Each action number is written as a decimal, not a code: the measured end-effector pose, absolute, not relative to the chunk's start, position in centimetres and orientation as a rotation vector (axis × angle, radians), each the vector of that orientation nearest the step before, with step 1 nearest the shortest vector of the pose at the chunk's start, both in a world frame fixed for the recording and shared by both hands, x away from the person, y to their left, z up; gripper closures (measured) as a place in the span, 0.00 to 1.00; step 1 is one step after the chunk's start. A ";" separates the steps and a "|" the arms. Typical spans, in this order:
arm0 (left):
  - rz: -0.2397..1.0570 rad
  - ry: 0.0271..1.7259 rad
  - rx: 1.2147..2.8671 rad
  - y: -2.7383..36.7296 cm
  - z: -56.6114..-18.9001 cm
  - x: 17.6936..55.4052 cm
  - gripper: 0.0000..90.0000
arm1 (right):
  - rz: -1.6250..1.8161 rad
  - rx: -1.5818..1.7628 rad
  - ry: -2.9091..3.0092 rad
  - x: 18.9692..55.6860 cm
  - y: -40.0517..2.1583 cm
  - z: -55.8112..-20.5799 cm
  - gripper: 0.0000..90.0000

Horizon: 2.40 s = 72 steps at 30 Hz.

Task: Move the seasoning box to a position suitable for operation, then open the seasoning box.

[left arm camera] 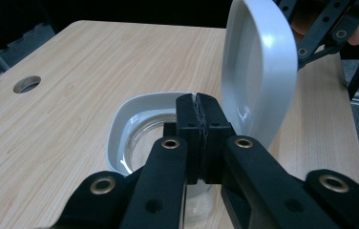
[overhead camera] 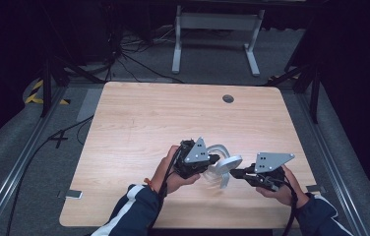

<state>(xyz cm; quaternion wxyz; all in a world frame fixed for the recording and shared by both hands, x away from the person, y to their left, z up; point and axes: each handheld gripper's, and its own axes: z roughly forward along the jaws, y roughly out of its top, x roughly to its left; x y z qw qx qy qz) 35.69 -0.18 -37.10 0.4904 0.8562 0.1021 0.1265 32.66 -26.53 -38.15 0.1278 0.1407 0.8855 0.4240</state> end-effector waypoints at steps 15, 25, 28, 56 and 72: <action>0.428 0.351 2.111 4.6 -37.3 35.8 0.88 | 1.182 0.425 2.537 32.4 -28.0 -37.8 0.99; 0.500 0.470 2.200 9.3 -39.2 35.7 0.85 | 1.153 0.442 2.531 32.5 -28.8 -37.8 0.99; 0.518 0.498 2.225 10.2 -39.8 35.5 0.83 | 1.147 0.445 2.527 32.4 -29.1 -37.7 0.99; 0.527 0.890 2.243 21.0 -45.9 34.3 0.54 | 0.966 0.583 2.452 31.6 -34.0 -39.5 0.87; 0.453 0.882 2.256 21.5 -47.1 34.6 0.32 | 0.948 0.886 2.354 31.2 -40.7 -44.2 0.42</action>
